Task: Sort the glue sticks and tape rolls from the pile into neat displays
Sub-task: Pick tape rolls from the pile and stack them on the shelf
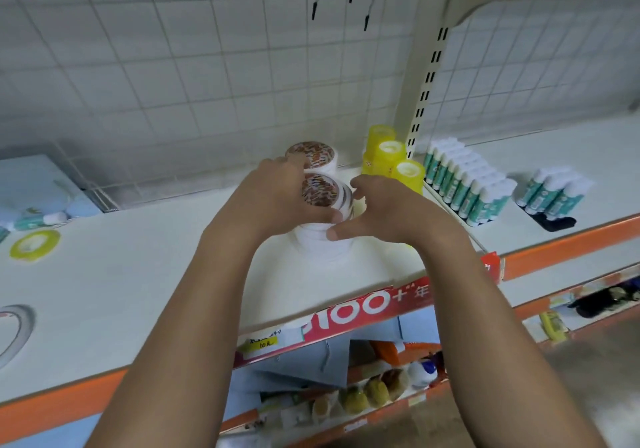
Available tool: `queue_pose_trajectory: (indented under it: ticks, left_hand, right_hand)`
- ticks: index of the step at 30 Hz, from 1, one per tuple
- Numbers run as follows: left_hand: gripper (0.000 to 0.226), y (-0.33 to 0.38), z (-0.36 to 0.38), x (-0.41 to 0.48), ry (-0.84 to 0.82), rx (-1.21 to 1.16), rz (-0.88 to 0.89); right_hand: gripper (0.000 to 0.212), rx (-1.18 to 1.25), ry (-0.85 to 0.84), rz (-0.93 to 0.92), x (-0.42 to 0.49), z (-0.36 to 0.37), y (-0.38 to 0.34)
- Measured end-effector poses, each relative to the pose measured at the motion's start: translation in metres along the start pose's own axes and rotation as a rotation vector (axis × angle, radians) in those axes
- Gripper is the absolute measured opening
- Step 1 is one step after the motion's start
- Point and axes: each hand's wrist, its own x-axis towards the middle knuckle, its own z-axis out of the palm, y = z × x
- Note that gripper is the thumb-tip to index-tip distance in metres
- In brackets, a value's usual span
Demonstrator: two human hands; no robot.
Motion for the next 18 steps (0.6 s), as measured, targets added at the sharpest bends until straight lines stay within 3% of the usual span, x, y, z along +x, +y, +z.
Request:
queue_pose_trajectory:
  ticks: [3,6,8,15,18]
  left_hand:
    - [0.097,-0.012,-0.005,-0.002,-0.051,-0.049,-0.035]
    - [0.059,-0.022,-0.004,-0.006,-0.127,-0.066,-0.064]
    - [0.049,-0.024,-0.001,-0.005,-0.105,-0.074,-0.072]
    - [0.069,-0.013,0.007,0.008,-0.068,0.014,-0.088]
    - [0.053,-0.017,0.010,0.005,-0.062,-0.063,-0.053]
  right_hand:
    - [0.064,0.034,-0.003,-0.028,0.004,0.005,0.001]
    - [0.064,0.006,-0.009,-0.016,0.009,0.006,0.001]
    - [0.062,-0.015,-0.030,-0.009,0.013,0.005,0.001]
    - [0.058,-0.030,-0.030,-0.018,0.020,-0.002,0.001]
    - [0.061,-0.004,-0.017,-0.020,0.019,0.000,0.003]
